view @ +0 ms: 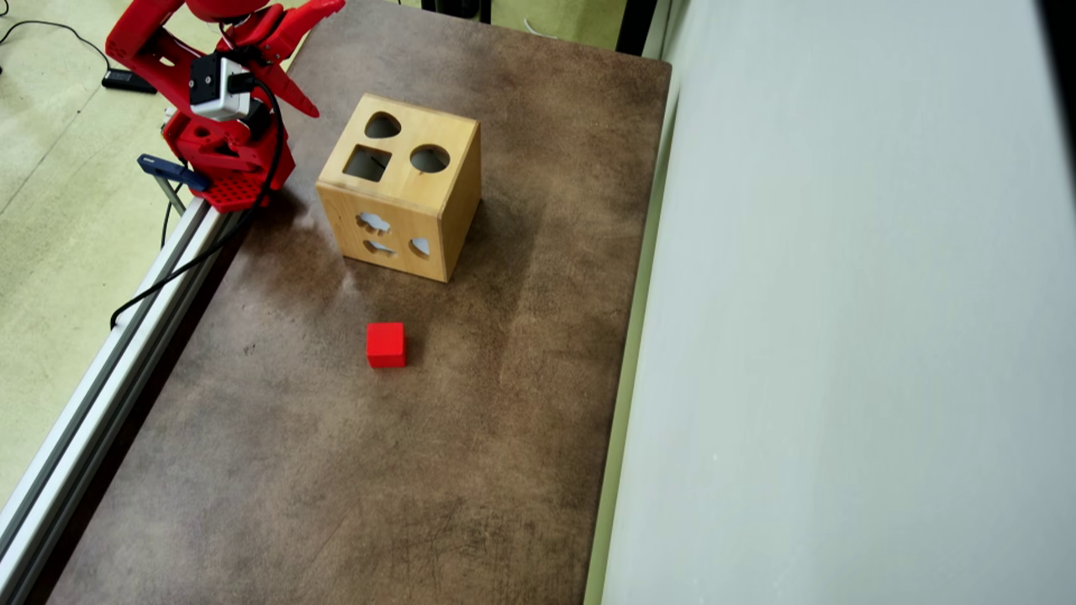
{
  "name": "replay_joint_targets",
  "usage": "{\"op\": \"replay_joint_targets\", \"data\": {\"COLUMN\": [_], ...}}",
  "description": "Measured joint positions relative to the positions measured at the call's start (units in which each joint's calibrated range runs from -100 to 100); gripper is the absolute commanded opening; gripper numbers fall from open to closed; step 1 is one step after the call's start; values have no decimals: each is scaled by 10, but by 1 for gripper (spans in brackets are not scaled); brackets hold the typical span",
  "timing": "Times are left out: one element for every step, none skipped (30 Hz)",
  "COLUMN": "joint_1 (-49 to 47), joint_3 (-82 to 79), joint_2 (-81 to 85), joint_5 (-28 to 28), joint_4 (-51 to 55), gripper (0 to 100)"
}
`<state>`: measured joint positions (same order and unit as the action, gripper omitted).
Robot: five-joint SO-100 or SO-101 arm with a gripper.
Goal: Pick and place the red cube on the square hole
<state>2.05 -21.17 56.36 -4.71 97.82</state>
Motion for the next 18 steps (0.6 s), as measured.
{"op": "replay_joint_targets", "data": {"joint_1": [0, 1, 1, 1, 1, 1, 0, 0, 0, 0, -1, 0, 0, 0, 0, 0, 0, 0], "joint_3": [0, 0, -2, -2, -1, -1, 0, 5, 14, 13, 1, -2, -2, -1, 0, 0, 0, 0], "joint_2": [0, 5, 26, 68, 130, 206, 275, 329, 360, 377, 385, 386, 386, 389, 391, 392, 392, 392], "joint_5": [0, 0, 0, 0, 0, 0, 0, 0, 0, 0, 0, 0, 0, 0, 0, 0, 0, 0], "joint_4": [0, 0, 0, 0, 0, 0, 0, 2, 1, 2, 2, 2, 2, 2, 2, 2, 2, 2], "gripper": [15, 15, 15, 15, 15, 15, 15, 15, 15, 15, 15, 15, 15, 15, 15, 15, 15, 15]}}
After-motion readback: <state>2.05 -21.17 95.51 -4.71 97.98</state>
